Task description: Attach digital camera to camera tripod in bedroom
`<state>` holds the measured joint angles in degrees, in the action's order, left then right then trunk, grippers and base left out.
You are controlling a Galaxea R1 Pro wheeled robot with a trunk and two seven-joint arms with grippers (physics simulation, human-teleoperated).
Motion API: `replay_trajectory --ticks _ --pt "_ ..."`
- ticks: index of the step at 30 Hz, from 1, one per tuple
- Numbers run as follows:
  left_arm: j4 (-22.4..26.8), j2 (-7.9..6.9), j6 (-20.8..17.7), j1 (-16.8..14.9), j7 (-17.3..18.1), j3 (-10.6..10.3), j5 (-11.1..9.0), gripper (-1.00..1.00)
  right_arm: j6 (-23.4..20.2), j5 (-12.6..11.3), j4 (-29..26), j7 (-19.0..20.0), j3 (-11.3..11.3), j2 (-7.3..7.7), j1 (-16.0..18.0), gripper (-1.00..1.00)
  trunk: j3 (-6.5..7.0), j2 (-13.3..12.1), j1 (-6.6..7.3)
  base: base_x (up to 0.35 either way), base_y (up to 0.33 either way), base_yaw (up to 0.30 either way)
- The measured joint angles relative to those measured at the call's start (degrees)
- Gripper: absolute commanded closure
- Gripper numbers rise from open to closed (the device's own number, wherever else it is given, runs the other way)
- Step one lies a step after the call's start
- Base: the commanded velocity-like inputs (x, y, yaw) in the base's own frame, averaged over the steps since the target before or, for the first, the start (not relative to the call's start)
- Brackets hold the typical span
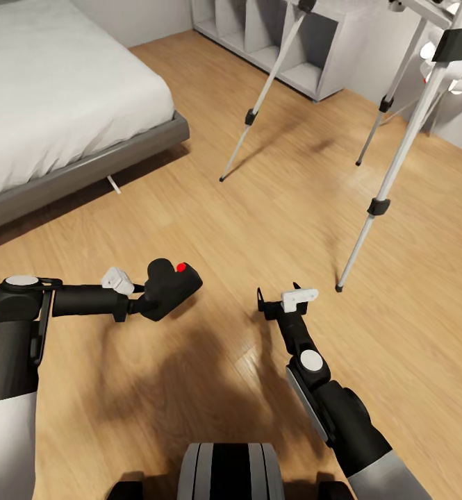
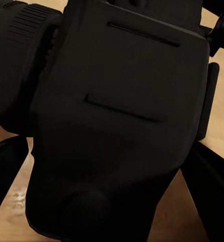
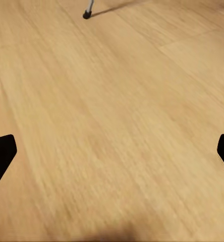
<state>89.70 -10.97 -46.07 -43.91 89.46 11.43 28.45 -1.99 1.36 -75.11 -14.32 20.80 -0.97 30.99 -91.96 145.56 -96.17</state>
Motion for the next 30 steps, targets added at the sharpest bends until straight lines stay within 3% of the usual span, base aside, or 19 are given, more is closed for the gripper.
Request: replay_trajectory --ticks 4,7,11,14,19,25,27,30 --pt "-0.1 0.06 -0.2 0.0 0.0 -0.2 0.1 1.00 -0.2 -0.1 0.6 0.1 -0.4 0.01 0.0 -1.00 0.89 -0.1 0.10 0.000 0.000 0.000" --pt "-0.1 0.51 -2.4 0.0 -3.2 -0.3 0.1 1.00 -0.4 -0.2 1.3 1.3 -2.7 0.02 0.0 -1.00 1.55 -0.1 0.18 0.000 0.000 0.000" --pt "-0.2 2.41 -5.7 0.0 -9.4 -0.5 0.1 1.00 -1.8 -0.6 2.4 6.9 -6.9 0.01 0.1 -1.00 2.44 -0.1 0.28 0.000 0.000 0.000" --pt "-0.4 4.18 -6.8 0.0 -15.5 -0.7 0.2 1.00 -5.8 -0.9 3.1 13.5 -10.6 0.05 0.4 -1.00 3.10 -0.2 0.36 0.000 0.000 0.000" --pt "-0.7 5.63 -7.5 -0.1 -19.5 -1.1 0.1 1.00 -11.8 -1.6 3.4 22.4 -15.6 0.10 1.6 -1.00 4.22 -0.3 0.49 0.000 0.000 0.000" --pt "-0.2 5.23 -8.0 -0.2 -18.5 -1.3 0.0 1.00 -18.1 -1.9 3.4 32.3 -18.1 0.18 3.6 -1.00 5.54 -0.3 0.64 0.000 0.000 0.000" --pt "-0.2 4.42 -7.8 -0.3 -15.6 -1.3 -0.1 1.00 -20.7 -1.9 3.3 36.5 -18.5 0.19 4.3 -1.00 5.99 -0.4 0.70 0.000 0.000 0.000" --pt "-0.2 3.84 -7.7 -0.3 -13.0 -1.3 -0.1 1.00 -22.0 -1.9 3.1 39.2 -18.8 0.19 4.7 -1.00 6.65 -0.4 0.77 0.000 0.000 0.000"
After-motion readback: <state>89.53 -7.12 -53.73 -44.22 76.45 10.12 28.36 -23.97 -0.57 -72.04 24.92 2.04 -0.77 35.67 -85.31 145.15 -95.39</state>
